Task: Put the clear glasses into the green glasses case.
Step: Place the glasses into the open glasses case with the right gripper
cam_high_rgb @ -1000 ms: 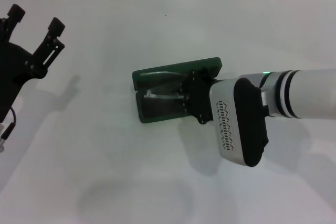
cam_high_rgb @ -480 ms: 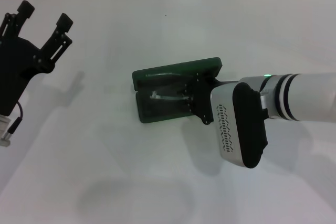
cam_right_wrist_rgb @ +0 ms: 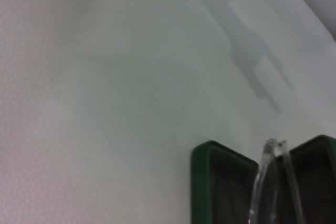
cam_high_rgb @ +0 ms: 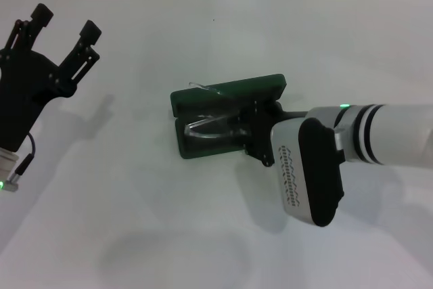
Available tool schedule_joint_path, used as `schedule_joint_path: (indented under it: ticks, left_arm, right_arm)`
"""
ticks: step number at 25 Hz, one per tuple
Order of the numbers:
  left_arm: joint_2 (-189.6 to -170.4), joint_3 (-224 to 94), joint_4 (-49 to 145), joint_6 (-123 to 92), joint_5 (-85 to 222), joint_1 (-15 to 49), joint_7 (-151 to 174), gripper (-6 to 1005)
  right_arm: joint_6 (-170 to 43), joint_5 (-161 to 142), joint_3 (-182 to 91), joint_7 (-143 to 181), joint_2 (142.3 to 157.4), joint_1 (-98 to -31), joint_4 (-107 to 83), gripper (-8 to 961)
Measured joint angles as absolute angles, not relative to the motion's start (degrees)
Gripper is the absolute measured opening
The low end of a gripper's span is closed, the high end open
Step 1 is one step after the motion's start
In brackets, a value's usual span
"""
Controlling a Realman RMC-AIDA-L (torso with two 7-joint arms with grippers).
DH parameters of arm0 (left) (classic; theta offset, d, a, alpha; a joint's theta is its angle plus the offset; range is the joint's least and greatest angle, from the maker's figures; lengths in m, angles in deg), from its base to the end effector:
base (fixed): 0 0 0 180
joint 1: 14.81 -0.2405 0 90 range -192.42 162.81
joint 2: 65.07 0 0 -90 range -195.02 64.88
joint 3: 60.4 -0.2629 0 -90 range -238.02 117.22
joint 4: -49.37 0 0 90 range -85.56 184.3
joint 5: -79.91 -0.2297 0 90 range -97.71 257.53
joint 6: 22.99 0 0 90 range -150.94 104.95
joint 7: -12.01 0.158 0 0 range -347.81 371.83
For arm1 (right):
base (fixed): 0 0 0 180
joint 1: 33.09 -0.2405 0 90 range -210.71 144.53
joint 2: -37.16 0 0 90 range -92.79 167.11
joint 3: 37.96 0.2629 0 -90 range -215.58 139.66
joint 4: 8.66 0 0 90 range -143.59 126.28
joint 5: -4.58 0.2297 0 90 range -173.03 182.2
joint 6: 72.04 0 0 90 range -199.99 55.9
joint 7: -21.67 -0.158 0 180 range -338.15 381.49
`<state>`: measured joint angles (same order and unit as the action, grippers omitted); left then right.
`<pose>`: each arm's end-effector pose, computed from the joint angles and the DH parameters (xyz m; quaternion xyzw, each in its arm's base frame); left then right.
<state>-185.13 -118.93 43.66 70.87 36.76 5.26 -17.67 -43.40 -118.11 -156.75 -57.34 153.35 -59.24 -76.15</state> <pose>-0.3126 0.2979 -0.0127 -0.7283 -0.1564 -0.4738 0.4697 0.1599 0.3613 -0.1449 -0.9143 -0.3216 -0.0808 0.2327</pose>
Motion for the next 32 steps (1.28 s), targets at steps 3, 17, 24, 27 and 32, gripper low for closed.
schedule_joint_path:
  ticks: [3,17,24,27,32]
  left_arm:
    - [-185.19,-118.93,43.66,70.87,36.73,5.16,-17.68,861]
    - [-185.22,-119.02,43.85,70.86,36.66,4.99,-18.32,861]
    - [-185.18,-119.03,44.41,70.87,36.67,5.17,-18.31,861]
    - [-185.16,-119.02,44.41,70.87,36.67,5.42,-18.31,861]
    - [-185.1,-119.02,44.4,70.87,36.67,5.78,-18.32,861]
  right_arm:
    - [-43.46,-118.11,-157.39,-57.35,153.35,-58.74,-76.33,237]
    - [-35.58,-118.88,-152.2,-57.3,153.08,-55.03,-82.99,328]
    - [-35.4,-118.32,-150.24,-57.24,153.09,-53.97,-85.0,356]
    - [-34.42,-118.38,-150.43,-57.26,153.11,-54.31,-84.6,367]
    - [-32.39,-119.5,-150.72,-57.26,153.14,-54.81,-83.79,387]
